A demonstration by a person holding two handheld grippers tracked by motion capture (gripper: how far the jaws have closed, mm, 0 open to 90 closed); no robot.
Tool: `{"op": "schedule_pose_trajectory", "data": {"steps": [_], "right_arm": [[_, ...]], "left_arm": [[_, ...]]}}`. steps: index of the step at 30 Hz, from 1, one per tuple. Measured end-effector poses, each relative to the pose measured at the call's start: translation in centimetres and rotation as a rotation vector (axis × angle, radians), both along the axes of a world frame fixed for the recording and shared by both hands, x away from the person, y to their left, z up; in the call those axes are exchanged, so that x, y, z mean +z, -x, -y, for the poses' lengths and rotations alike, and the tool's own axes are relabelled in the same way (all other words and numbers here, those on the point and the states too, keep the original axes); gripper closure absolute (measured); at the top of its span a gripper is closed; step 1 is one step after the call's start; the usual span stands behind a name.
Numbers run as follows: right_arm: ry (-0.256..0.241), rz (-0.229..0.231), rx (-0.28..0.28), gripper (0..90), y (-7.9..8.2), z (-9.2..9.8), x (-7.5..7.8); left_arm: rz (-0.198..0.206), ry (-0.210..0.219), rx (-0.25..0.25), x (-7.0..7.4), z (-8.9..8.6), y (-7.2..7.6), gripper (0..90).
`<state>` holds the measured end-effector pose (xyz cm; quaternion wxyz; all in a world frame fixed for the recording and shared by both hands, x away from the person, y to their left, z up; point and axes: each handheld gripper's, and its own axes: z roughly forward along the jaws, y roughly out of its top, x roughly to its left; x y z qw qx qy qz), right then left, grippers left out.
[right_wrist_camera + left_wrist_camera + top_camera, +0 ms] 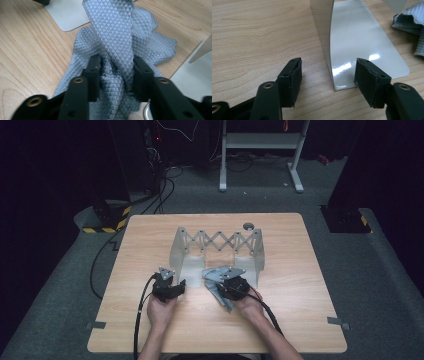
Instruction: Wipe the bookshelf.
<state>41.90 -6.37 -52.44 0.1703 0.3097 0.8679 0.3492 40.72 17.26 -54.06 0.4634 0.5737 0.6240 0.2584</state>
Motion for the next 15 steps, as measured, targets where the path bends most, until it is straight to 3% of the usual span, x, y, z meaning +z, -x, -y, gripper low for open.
{"op": "schedule_pose_trajectory", "data": {"steps": [6, 8, 11, 15], "right_arm": [[0.043, 0.022, 0.018, 78.2, 0.6, 0.0, 0.2], [0.024, 0.007, 0.014, 78.4, 0.6, 0.4, 0.3], [-0.022, 0.020, -0.004, 78.4, 1.0, 1.9, 0.6], [-0.121, 0.011, -0.058, 78.6, 1.8, 4.5, 1.4]], "left_arm": [[0.010, 0.012, -0.005, 0.0, 0.1, 0.0, 42.1], [0.006, 0.008, -0.006, 0.0, 0.1, 0.0, 42.5], [0.008, 0.009, -0.009, 0.0, 0.1, 0.1, 43.2], [0.012, 0.014, -0.016, 0.0, 0.2, 0.1, 45.3]]}}
